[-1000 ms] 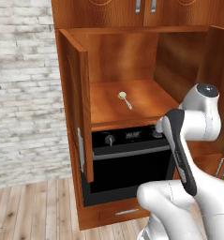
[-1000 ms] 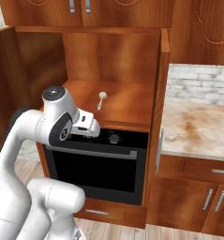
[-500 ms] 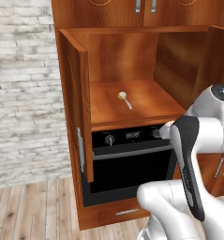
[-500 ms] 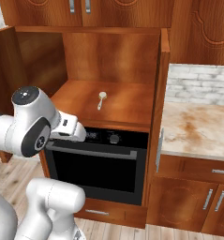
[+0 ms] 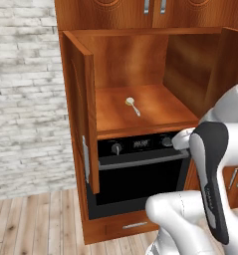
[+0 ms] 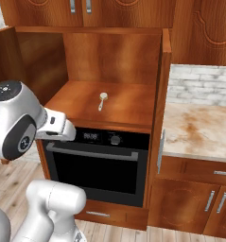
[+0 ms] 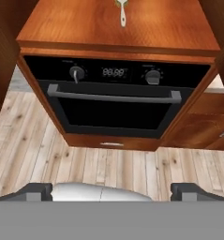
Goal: Pick up the dish brush and bar soap from the sink, and place them back in the cabinet, and close the cabinet doors.
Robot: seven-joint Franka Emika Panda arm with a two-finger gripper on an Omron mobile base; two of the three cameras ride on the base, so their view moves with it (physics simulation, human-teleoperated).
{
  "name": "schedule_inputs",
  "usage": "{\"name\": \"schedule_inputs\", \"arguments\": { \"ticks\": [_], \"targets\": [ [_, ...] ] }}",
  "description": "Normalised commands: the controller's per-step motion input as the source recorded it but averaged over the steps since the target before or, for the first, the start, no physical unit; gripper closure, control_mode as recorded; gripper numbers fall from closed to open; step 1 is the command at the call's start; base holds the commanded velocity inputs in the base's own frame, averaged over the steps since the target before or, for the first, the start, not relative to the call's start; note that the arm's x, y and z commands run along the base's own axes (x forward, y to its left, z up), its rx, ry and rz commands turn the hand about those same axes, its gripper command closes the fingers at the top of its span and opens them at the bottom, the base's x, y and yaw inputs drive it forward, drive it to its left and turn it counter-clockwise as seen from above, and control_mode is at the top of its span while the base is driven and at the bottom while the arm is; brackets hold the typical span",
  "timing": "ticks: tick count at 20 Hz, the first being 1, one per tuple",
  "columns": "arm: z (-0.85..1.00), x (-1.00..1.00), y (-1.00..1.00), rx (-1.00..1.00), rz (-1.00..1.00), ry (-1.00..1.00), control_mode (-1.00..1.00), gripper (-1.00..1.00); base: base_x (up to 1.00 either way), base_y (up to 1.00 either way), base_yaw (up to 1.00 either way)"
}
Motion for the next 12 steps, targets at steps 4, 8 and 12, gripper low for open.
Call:
{"name": "schedule_inputs", "arguments": {
  "ticks": [4,8,12],
  "targets": [
    [0.27,-0.17,0.39,0.00,0.03,0.02,-1.00,-1.00,0.00,0.00,0.00],
    [0.25,-0.14,0.19,0.00,0.00,0.00,-1.00,-1.00,0.00,0.00,0.00],
    [0.29,-0.01,0.00,0.00,0.00,0.00,-1.00,-1.00,0.00,0.00,0.00]
  ]
}}
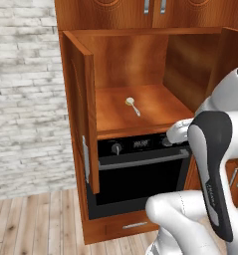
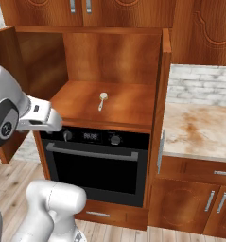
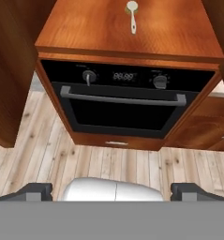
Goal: Pick up the dish brush and bar soap from the sink, and place them back in the cabinet, and close the cabinet doors.
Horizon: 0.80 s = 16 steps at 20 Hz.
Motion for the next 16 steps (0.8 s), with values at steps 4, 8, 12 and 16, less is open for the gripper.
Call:
{"name": "schedule_inputs", "arguments": {
  "ticks": [4,8,12,16],
  "targets": [
    [0.26,0.00,0.00,0.00,0.00,0.00,-1.00,-1.00,0.00,0.00,0.00],
    [0.09,0.00,0.00,0.00,-0.04,0.00,-1.00,-1.00,0.00,0.00,0.00],
    [0.13,0.00,0.00,0.00,-0.02,0.00,-1.00,-1.00,0.00,0.00,0.00],
    [0.02,0.00,-0.04,0.00,-0.01,0.00,1.00,-1.00,-0.06,-0.15,-0.04]
  ]
}}
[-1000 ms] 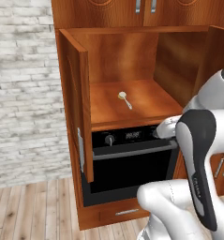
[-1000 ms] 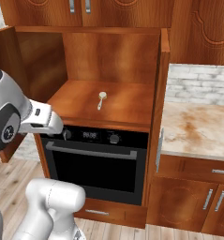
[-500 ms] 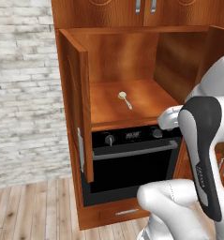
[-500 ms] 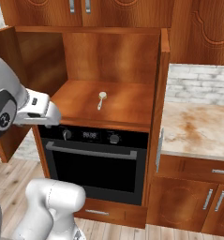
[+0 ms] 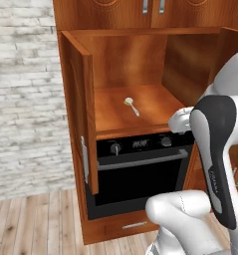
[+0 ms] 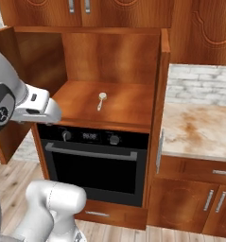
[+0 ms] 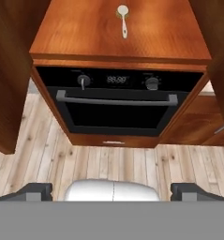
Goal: Pick up the dish brush and bar soap from the sink, and place them back in the cabinet, and close the cabinet doors.
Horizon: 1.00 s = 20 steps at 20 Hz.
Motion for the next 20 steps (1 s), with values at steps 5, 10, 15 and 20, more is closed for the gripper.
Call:
{"name": "schedule_inputs", "arguments": {
  "ticks": [5,10,15,20],
  "targets": [
    [0.00,0.00,0.00,0.00,0.00,0.00,1.00,-1.00,-0.35,-0.49,-0.10],
    [0.00,0.00,0.00,0.00,0.00,0.00,1.00,-1.00,-0.73,-0.70,-0.16],
    [0.00,0.00,0.00,0.00,0.00,0.00,1.00,-1.00,-0.98,-0.72,-0.31],
    [0.00,0.00,0.00,0.00,0.00,0.00,1.00,-1.00,-0.80,-0.54,-0.48]
  ]
}}
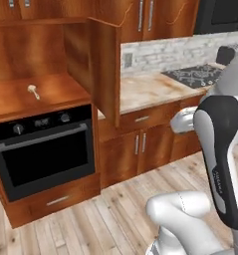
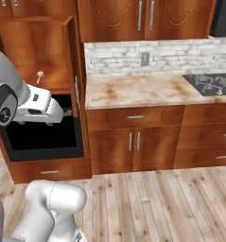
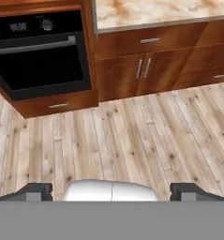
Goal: Pick up the dish brush and bar soap from the sink, and place them back in the cabinet, and close the cabinet doors.
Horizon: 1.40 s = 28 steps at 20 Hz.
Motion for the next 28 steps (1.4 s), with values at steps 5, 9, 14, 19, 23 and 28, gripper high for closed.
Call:
{"name": "schedule_inputs", "arguments": {
  "ticks": [5,9,14,19,23,28],
  "targets": [
    [0.00,0.00,0.00,0.00,0.00,0.00,1.00,-1.00,-0.13,-0.27,-0.77],
    [0.00,0.00,0.00,0.00,0.00,0.00,1.00,-1.00,0.00,-0.14,-0.86],
    [0.00,0.00,0.00,0.00,0.00,0.00,1.00,-1.00,0.00,-0.08,-0.85],
    [0.00,0.00,0.00,0.00,0.00,0.00,1.00,-1.00,0.00,-0.03,-0.82],
    [0.00,0.00,0.00,0.00,0.00,0.00,1.00,-1.00,0.07,-0.06,-0.78],
    [0.00,0.00,0.00,0.00,0.00,0.00,1.00,-1.00,0.23,0.00,-0.66]
  ]
}}
